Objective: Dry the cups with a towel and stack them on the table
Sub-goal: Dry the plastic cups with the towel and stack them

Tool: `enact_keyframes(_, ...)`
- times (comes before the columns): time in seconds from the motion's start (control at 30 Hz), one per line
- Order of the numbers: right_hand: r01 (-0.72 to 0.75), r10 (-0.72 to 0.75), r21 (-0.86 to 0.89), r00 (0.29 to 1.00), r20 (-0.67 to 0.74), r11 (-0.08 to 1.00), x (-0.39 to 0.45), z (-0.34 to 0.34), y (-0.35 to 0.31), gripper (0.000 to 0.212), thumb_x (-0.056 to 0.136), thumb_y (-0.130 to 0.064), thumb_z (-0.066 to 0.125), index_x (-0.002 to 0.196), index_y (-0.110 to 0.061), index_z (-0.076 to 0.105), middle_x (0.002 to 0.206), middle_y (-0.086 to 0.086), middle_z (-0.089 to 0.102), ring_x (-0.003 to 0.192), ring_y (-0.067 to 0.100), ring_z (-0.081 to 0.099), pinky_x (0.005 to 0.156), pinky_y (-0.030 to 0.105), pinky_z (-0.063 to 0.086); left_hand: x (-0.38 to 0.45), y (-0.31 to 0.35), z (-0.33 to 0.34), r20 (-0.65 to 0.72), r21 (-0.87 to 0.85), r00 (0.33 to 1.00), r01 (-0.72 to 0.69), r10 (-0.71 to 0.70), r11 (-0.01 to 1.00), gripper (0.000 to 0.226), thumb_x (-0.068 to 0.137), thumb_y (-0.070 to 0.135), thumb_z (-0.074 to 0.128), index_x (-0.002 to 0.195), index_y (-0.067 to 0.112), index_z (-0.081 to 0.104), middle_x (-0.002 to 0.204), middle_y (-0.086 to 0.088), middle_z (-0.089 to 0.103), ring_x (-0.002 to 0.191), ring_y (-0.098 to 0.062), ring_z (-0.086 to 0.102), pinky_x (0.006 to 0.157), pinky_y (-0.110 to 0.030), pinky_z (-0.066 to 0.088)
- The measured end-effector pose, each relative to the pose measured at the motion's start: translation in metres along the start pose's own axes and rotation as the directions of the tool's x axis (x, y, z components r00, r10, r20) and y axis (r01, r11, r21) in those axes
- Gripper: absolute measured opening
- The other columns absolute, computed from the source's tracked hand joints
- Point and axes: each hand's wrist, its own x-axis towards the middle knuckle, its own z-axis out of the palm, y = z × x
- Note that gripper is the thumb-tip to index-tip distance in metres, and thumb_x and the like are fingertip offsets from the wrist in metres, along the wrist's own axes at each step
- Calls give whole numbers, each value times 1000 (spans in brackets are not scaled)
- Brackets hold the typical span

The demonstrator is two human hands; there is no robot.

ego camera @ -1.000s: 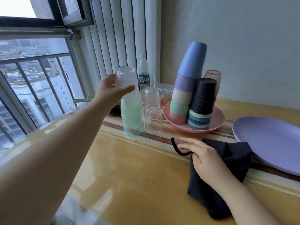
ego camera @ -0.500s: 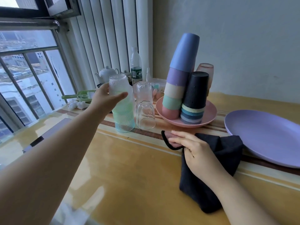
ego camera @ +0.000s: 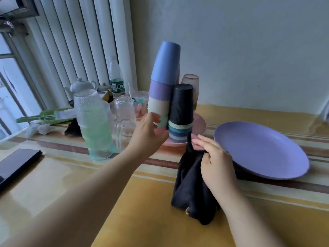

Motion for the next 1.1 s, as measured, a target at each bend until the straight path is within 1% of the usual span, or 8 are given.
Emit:
enact_keyframes(0.1,-36,36,-3,999,-22,999,2,-3,6,61,76,25,35,114,-11,67,117,-11,60,91,-23,52,87,-6,30,26,11,23,-144,-108,979,129,-144,986,43,82,23,69,116,7,48,116,-9,50,107,-27,51,87,-32,41)
enact_keyframes(0.23,-53,53,-9,998,-27,999,1,-1,11,61,77,24,36,113,-14,67,117,-13,57,95,-22,52,88,-5,30,75,27,9,-387,-241,909,60,-152,969,65,80,33,70,131,6,39,127,-7,36,125,-27,38,109,-34,30)
enact_keyframes(0.33,-54,55,7,998,-29,998,2,1,16,63,75,25,36,111,-15,68,119,-12,59,99,-15,55,90,-3,32,123,35,-11,-280,-316,946,69,-162,946,92,72,48,76,143,13,29,141,-6,33,132,-22,37,111,-36,32)
enact_keyframes(0.43,-34,34,-10,999,-42,999,2,4,23,68,70,26,37,111,-18,69,122,-10,60,103,-5,60,96,5,36,153,38,-20,-79,-345,975,170,-209,923,108,56,57,80,142,16,30,133,-4,46,122,-21,49,101,-37,44)
enact_keyframes(0.53,-14,14,-21,999,-41,1000,3,4,23,66,71,20,36,112,-21,69,123,-11,60,108,6,61,100,17,40,156,39,-18,5,-382,980,187,-201,905,82,53,50,73,123,19,41,105,4,55,97,-17,59,73,-29,49)
enact_keyframes(0.6,-22,22,-1,999,-34,1000,3,2,19,65,72,21,35,111,-17,69,119,-15,60,102,-2,62,96,9,40,154,37,-15,37,-423,985,166,-166,891,76,50,45,75,116,21,44,98,8,56,87,-11,58,67,-27,48)
enact_keyframes(0.8,-53,53,-5,999,-11,999,1,-1,15,61,78,23,38,112,-18,69,122,-11,59,109,2,59,100,6,34,152,34,-18,-12,-389,995,87,-100,917,62,54,38,76,107,21,50,90,10,56,80,-13,57,68,-29,49)
enact_keyframes(1.1,-39,39,-10,999,6,999,0,0,14,62,77,22,38,113,-19,69,123,-13,58,113,1,56,102,8,34,154,33,-20,-48,-409,997,40,-65,911,76,49,53,73,116,29,47,107,4,60,98,-18,60,86,-40,53)
